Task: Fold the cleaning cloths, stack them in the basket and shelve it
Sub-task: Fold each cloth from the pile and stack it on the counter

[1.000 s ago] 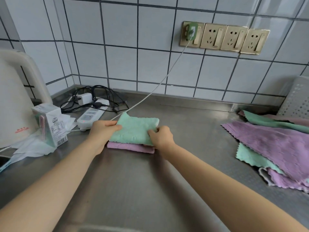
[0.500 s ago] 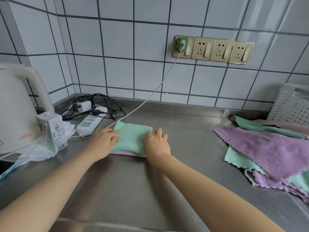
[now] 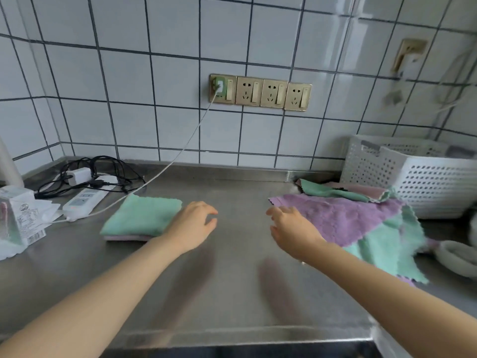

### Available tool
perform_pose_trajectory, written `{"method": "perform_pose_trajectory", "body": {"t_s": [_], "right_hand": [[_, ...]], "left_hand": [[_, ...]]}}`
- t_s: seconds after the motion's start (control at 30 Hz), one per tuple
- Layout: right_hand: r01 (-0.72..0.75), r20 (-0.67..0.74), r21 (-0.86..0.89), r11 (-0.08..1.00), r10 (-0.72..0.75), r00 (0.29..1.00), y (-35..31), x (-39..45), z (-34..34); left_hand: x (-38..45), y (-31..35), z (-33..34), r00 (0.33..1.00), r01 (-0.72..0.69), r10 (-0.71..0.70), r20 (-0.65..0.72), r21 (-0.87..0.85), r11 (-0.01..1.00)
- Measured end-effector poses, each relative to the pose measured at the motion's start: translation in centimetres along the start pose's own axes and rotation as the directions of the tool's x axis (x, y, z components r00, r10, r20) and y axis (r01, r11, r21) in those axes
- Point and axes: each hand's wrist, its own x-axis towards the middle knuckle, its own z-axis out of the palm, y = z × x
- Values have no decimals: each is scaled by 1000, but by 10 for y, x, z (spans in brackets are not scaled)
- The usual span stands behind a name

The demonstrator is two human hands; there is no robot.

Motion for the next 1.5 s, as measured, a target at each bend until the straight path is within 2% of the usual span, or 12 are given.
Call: {"method": "perform_pose_trajectory", "body": {"t_s": [0.2, 0.37, 0.57, 0.73, 0.8, 0.93, 1.03, 1.17, 1.27, 1.33, 1.4, 1.5], "right_hand": [[-77, -43, -284, 956, 68, 997, 121, -55, -28], [-176, -93, -287, 942, 156, 983, 183, -77, -34], [-148, -136, -265, 953, 116, 984, 200, -68, -25], [-144, -152, -250, 957, 108, 982, 195, -51, -21], [-156, -150, -247, 956, 121, 981, 191, -46, -18], [-131, -114, -186, 974, 111, 987, 192, -40, -17], [-136, -174, -83, 987, 120, 977, 197, -34, -31], [-242, -400, 170, 955, 292, 869, 203, -23, -71], [-177, -579, 363, 915, 370, 726, 193, -21, -106], [-95, -640, 438, 894, 385, 665, 176, -21, -123], [-29, -667, 452, 891, 360, 652, 157, -23, -135], [62, -645, 503, 862, 327, 691, 131, -27, -142]], "left_hand": [[15, 98, 68, 973, -137, 166, 162, -176, 975], [28, 189, 104, 936, -241, 300, 184, -287, 927], [45, 224, 127, 945, -211, 207, 252, -13, 977], [44, 225, 127, 944, -328, 320, 83, 106, 939], [51, 219, 123, 959, -282, 281, 25, 103, 954], [77, 213, 97, 988, -153, 149, -38, -125, 980], [86, 223, 59, 964, -247, 191, -183, -359, 900], [90, 225, 12, 926, -332, 169, -338, -513, 792], [89, 217, -16, 893, -370, 121, -434, -553, 746], [83, 211, -33, 852, -412, 97, -514, -545, 730], [73, 203, -47, 818, -436, 58, -572, -552, 711], [58, 182, -66, 799, -440, 0, -602, -584, 682]]}}
